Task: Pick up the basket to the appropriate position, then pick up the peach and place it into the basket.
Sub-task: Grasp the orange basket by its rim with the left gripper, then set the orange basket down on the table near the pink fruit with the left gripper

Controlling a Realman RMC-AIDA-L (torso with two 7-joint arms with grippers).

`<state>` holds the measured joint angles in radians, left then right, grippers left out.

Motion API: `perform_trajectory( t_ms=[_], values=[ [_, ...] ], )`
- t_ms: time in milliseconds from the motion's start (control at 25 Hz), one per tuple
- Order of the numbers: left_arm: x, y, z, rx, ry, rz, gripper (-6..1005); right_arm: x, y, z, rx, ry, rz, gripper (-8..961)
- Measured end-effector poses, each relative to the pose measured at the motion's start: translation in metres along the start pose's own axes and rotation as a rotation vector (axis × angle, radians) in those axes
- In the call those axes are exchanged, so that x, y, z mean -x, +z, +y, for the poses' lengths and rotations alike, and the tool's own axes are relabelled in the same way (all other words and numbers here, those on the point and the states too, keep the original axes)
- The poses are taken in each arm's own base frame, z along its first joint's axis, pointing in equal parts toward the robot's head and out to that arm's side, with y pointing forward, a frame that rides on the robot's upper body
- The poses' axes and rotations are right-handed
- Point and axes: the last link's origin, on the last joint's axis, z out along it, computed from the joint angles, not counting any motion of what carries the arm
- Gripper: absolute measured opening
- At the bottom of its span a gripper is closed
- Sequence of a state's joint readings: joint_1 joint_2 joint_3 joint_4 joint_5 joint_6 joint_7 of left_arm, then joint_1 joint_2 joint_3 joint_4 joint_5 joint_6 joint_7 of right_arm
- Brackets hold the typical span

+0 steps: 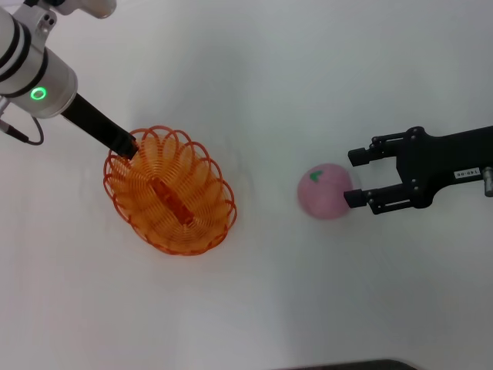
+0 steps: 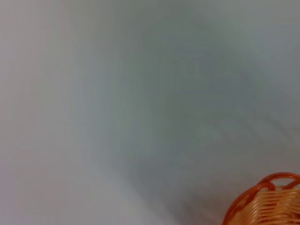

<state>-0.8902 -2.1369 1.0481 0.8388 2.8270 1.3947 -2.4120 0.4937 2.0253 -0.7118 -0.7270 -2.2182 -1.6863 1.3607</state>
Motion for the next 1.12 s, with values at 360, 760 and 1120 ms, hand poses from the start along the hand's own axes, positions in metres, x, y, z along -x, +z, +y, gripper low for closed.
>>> perform_trajectory(
  t_ms=[360,760,1120],
  values=[
    [-0.009,-0.031,0.0,0.038,-0.097,0.093,86,0.0,-0.001,-0.001,-0.005,-0.001,0.0,744],
    [-0.016,-0.064,-0.019,0.103,-0.417,0.28,62,-0.003,-0.005,-0.001,-0.016,-0.022,0.006,742],
    [-0.001,-0.054,-0.036,0.109,-0.738,0.332,62,-0.017,-0.013,-0.004,-0.08,-0.117,0.022,740]
  ],
)
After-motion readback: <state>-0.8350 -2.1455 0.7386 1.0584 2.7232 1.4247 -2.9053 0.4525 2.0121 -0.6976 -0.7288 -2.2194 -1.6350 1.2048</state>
